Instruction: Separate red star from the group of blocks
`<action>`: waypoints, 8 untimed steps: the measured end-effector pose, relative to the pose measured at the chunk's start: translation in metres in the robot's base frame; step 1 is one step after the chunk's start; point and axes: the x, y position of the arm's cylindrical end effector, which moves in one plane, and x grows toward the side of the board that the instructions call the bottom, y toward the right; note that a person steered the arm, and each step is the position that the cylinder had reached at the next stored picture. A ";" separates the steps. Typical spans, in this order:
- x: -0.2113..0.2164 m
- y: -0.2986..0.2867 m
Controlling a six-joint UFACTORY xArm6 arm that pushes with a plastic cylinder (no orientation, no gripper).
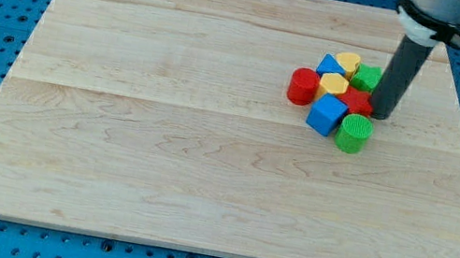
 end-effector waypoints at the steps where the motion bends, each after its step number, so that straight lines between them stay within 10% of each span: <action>1: 0.000 -0.016; 8: -0.010 -0.317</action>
